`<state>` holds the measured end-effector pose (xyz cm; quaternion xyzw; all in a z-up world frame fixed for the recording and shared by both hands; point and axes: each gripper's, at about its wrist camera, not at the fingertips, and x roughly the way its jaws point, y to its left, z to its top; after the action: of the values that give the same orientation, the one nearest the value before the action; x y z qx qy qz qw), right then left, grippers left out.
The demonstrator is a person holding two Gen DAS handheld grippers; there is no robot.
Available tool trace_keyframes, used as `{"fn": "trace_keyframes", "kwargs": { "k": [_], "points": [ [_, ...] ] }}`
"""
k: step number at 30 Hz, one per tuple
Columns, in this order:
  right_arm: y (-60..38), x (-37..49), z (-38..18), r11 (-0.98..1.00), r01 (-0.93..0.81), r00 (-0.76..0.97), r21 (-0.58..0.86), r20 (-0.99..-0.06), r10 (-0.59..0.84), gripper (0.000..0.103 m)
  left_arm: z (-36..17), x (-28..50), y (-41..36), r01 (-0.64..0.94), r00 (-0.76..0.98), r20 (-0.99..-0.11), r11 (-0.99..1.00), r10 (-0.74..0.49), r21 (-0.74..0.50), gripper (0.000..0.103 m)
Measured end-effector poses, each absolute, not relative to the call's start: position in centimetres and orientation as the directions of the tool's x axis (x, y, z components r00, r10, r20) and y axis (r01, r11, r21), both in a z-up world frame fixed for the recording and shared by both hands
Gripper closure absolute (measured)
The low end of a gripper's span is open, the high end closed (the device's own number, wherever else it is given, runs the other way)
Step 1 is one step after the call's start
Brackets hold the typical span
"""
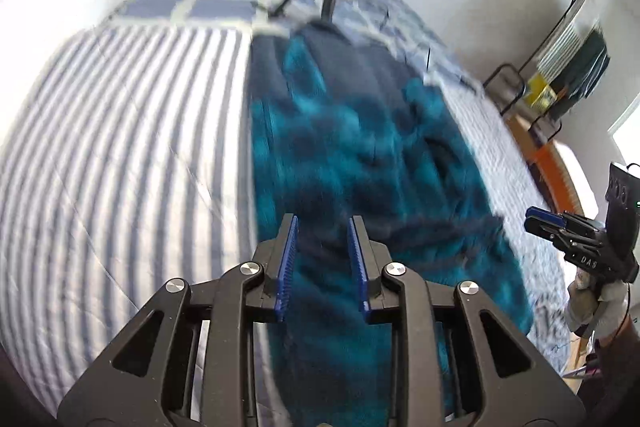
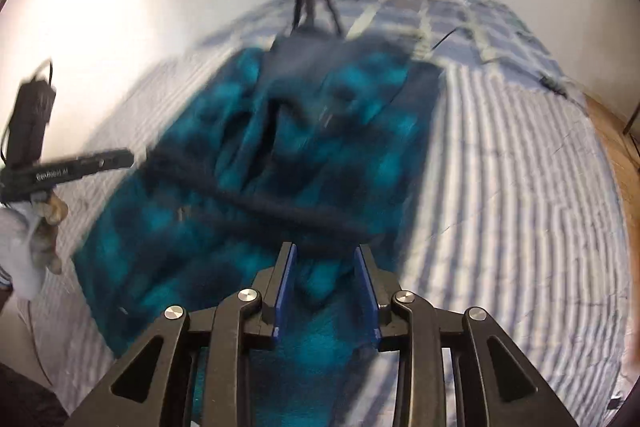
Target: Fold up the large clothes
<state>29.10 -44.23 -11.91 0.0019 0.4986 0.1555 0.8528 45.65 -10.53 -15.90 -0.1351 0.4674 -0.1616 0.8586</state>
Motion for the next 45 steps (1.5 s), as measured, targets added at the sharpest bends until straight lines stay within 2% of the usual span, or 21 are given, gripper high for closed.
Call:
{"fn": "trace_keyframes", "kwargs": {
  "k": [6, 10, 16, 21, 26, 29, 31, 32, 34, 35, 36, 40, 45],
  "points": [
    [-47.3, 34.2, -8.6, 0.968, -0.191, 0.535, 0.161, -0.81, 0.24, 0.072, -12.5, 51.6, -8.6, 0.155, 0.575, -0.734, 0.929, -0.361, -0.336, 0.074],
    [-47.4, 38.8, -9.2, 0.972, -0.167, 0.553, 0.167, -0.8, 0.232, 0.072, -12.9, 56.1, -8.3, 0.146, 0.593, -0.719, 0.927, -0.362, -0.346, 0.074],
    [-45.4, 45.1, -13.8, 0.969, -0.158, 0.525, 0.19, -0.815, 0.245, 0.072, -16.6, 62.5, -9.5, 0.119, 0.571, -0.74, 0.928, -0.355, -0.354, 0.074],
    [-42.8, 48.0, -17.3, 0.964, -0.211, 0.48, 0.161, -0.842, 0.245, 0.072, -19.9, 66.0, -12.5, 0.142, 0.542, -0.785, 0.954, -0.299, -0.265, 0.074],
    [-40.7, 49.2, -21.0, 0.956, -0.259, 0.4, 0.136, -0.886, 0.234, 0.072, -23.7, 68.5, -14.1, 0.124, 0.487, -0.829, 0.961, -0.274, -0.245, 0.074],
    [-40.7, 49.4, -21.0, 0.947, -0.287, 0.392, 0.141, -0.885, 0.251, 0.07, -23.7, 68.5, -14.6, 0.164, 0.495, -0.826, 0.962, -0.27, -0.217, 0.07],
    [-41.5, 49.3, -20.0, 0.929, -0.318, 0.382, 0.19, -0.871, 0.309, 0.07, -23.0, 68.5, -13.8, 0.164, 0.485, -0.818, 0.951, -0.308, -0.261, 0.069],
    [-42.4, 49.0, -19.2, 0.916, -0.331, 0.395, 0.226, -0.849, 0.351, 0.067, -22.4, 68.4, -12.9, 0.151, 0.495, -0.8, 0.94, -0.34, -0.306, 0.067],
    [-44.9, 48.7, -17.8, 0.909, -0.315, 0.445, 0.272, -0.804, 0.395, 0.052, -21.4, 68.5, -11.0, 0.121, 0.531, -0.764, 0.925, -0.367, -0.36, 0.039],
    [-46.0, 48.7, -17.5, 0.913, -0.298, 0.472, 0.279, -0.788, 0.395, 0.04, -21.1, 68.7, -10.0, 0.097, 0.553, -0.75, 0.921, -0.365, -0.377, 0.036],
    [-47.2, 48.9, -17.3, 0.922, -0.269, 0.497, 0.278, -0.78, 0.38, 0.037, -21.1, 69.1, -9.1, 0.077, 0.559, -0.742, 0.914, -0.37, -0.397, 0.035],
    [-52.0, 51.0, -19.2, 0.928, -0.116, 0.506, 0.355, -0.782, 0.363, 0.037, -23.3, 71.1, -6.4, -0.016, 0.501, -0.724, 0.832, -0.474, -0.555, 0.035],
    [-53.7, 53.3, -22.5, 0.873, -0.047, 0.472, 0.485, -0.759, 0.448, 0.037, -24.8, 71.9, -6.7, -0.011, 0.494, -0.701, 0.803, -0.514, -0.596, 0.035]
  ]
}}
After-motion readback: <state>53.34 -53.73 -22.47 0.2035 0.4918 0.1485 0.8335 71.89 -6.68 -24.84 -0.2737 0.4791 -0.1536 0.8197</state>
